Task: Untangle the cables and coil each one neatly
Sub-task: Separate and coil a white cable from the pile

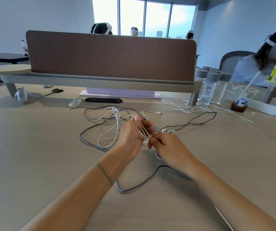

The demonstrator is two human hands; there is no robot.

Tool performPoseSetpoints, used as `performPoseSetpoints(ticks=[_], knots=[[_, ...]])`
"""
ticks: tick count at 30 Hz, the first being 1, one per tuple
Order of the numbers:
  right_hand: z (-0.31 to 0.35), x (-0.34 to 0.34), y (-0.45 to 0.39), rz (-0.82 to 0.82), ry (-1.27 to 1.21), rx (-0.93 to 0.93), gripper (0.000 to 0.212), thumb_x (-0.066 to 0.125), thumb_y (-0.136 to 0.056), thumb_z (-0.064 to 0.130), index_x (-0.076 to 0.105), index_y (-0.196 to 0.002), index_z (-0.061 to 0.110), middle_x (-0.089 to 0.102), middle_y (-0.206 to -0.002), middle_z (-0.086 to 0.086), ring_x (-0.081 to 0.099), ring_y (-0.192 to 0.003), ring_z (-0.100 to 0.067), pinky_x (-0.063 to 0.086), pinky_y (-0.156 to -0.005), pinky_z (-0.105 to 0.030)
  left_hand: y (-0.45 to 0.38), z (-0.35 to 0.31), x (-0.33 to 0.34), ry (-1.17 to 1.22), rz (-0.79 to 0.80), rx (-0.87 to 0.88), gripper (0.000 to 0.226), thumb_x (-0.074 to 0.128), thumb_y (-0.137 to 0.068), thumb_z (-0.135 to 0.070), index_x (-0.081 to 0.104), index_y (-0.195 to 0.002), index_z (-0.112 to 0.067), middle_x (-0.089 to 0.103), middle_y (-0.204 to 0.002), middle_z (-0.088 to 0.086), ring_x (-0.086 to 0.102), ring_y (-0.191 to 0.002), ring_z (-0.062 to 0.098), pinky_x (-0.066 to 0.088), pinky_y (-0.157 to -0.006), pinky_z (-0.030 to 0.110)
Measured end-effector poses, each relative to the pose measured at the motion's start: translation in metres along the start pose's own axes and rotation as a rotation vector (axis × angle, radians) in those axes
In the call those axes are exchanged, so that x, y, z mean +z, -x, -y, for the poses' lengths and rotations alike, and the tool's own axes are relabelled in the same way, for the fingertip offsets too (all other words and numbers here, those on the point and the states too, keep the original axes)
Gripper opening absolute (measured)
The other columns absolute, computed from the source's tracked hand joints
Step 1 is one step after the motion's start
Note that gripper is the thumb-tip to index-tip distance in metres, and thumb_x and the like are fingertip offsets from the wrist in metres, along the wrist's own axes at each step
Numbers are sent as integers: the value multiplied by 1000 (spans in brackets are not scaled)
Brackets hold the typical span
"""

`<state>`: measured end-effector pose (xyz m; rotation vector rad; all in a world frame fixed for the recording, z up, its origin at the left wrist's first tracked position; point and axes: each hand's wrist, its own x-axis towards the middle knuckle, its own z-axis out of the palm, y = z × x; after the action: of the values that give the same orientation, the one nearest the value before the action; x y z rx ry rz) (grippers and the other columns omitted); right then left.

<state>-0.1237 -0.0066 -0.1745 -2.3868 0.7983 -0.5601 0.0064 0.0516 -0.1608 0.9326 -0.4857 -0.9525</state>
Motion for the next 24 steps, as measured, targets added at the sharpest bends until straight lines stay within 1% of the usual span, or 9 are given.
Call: performPoseSetpoints(ticks=[2, 5, 7, 9, 13, 18, 20, 22, 24], knots=[[-1, 2, 1, 8, 29, 19, 34, 46, -104, 29, 70, -81, 24, 56, -59, 7, 58, -66, -12, 48, -71, -37, 0, -2, 2, 117, 10, -16, 29, 32, -109, -13, 42, -82, -13, 45, -69, 5, 43, -57, 16, 41, -60, 30], [5, 4, 6, 57, 115, 18, 34, 43, -105, 32, 69, -85, 23, 57, -68, 10, 58, -77, -15, 47, -74, -35, -4, -5, 1, 93, -21, 47, 25, 35, -107, -8, 38, -83, -16, 36, -70, 1, 32, -54, 11, 31, -55, 26], [12, 4, 10, 109, 163, -28, 34, 43, -105, 34, 68, -87, 22, 64, -77, 7, 61, -83, -18, 49, -77, -37, -6, -7, -2, -40, -56, 132, 22, 37, -108, -22, 38, -87, -18, 37, -72, 0, 31, -55, 11, 31, -56, 26], [21, 2, 15, 158, 142, -82, 32, 46, -103, 36, 69, -84, 22, 64, -73, 5, 59, -75, -13, 48, -72, -35, -8, -7, -8, -290, -63, 232, 35, 33, -105, -50, 38, -90, -18, 40, -78, 1, 32, -61, 13, 34, -63, 30], [36, -12, 21, 143, -186, -150, 32, 55, -102, 33, 69, -78, 17, 37, -52, 7, 34, -49, -8, 28, -53, -28, -14, 0, -25, -682, 74, 308, 73, 12, -82, -87, 40, -91, -19, 40, -91, 5, 34, -79, 19, 36, -80, 35], [28, -36, 11, 39, -637, -49, 31, 50, -105, 16, 70, -87, 0, 34, -51, 9, 26, -46, -8, 21, -46, -20, -6, 5, -19, -840, 331, 230, 71, -2, -86, -77, 40, -79, -19, 39, -77, -3, 35, -72, 13, 33, -77, 34], [21, -40, 6, 23, -752, 2, 32, 48, -106, 14, 69, -90, -4, 30, -51, 6, 20, -45, -9, 15, -45, -23, -5, 10, -17, -935, 379, 183, 86, -3, -79, -86, 56, -94, -26, 49, -84, -10, 39, -73, 11, 34, -79, 34], [14, -43, 3, -11, -825, 32, 32, 47, -105, 13, 70, -87, -1, 28, -51, 6, 18, -45, -10, 13, -45, -24, -3, 14, -16, -960, 447, 144, 97, -1, -73, -92, 56, -124, -32, 51, -90, -5, 38, -76, 15, 37, -78, 34], [9, -44, 0, -59, -829, 45, 35, 47, -105, 13, 72, -83, 4, 28, -51, 6, 18, -45, -10, 15, -44, -23, 1, 12, -12, -928, 507, 129, 93, 8, -74, -94, 52, -122, -26, 47, -85, -4, 37, -76, 17, 36, -74, 32]])
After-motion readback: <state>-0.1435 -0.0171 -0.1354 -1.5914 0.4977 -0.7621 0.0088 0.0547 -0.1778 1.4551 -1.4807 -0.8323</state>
